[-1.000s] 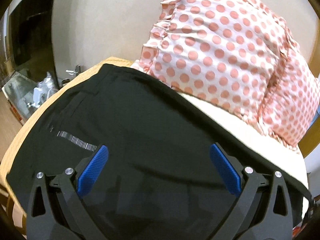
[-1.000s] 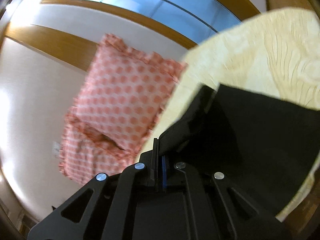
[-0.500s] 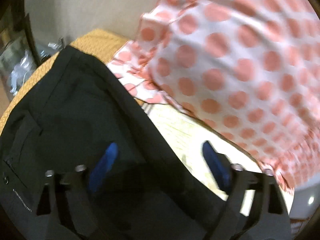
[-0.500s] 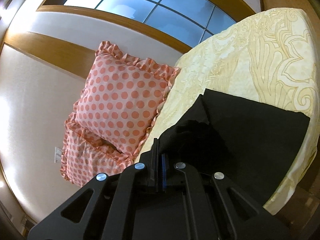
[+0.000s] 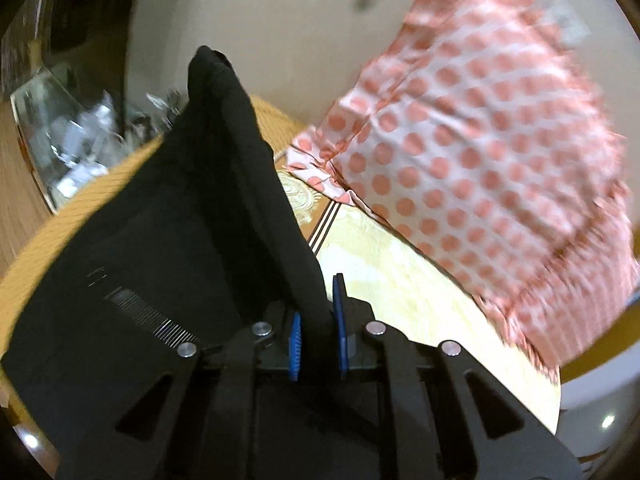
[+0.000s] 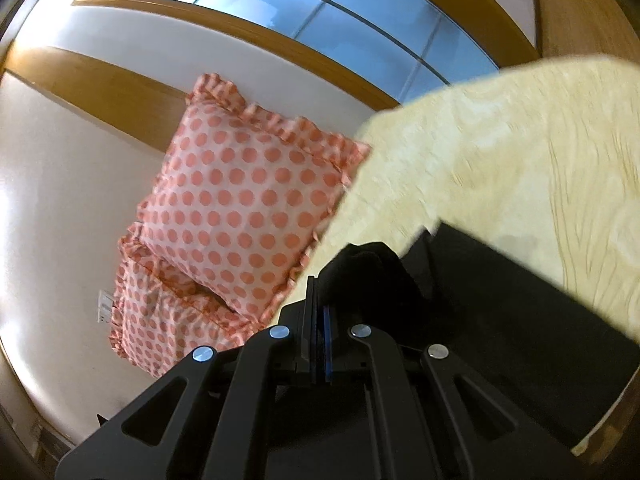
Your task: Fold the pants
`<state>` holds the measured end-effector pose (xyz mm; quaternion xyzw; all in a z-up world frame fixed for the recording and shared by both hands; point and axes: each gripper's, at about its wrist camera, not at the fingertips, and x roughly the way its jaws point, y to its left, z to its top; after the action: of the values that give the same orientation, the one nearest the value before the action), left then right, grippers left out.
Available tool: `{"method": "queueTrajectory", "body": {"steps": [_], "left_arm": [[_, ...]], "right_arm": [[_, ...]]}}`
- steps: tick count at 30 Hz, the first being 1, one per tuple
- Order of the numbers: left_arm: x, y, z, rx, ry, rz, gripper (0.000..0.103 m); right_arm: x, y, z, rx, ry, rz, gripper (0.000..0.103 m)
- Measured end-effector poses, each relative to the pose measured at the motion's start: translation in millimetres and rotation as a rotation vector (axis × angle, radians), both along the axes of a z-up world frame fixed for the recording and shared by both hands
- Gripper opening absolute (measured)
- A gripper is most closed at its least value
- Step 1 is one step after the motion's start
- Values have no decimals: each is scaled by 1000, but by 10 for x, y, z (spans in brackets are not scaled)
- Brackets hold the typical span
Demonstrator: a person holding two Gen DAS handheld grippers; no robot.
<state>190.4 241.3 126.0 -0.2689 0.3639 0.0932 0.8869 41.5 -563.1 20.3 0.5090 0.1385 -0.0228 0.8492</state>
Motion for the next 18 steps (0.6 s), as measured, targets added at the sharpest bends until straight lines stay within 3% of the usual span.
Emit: {"method": "queueTrajectory", "body": {"steps": [4,8,12,16,18], "left_arm": [[-936,-92,-104,56,-20,49,15],[-1516,-88,-602,-6,40,100,15],[-1683,-25,-930,-70,65,123,15],[-1659,-32,-897,-72,38,108,17],[-1636,-32,-879,-66,33,97,17]], "right_arm": [[-192,-65,-105,-16,76,-43,2],[-294,-123,-442,74,176,-54,2],[-352,-132,-500,89,183,-52,2],[-383,-124,-440,55,200,-50,2],[-359,-161,-513,92,239,-46,2]]}}
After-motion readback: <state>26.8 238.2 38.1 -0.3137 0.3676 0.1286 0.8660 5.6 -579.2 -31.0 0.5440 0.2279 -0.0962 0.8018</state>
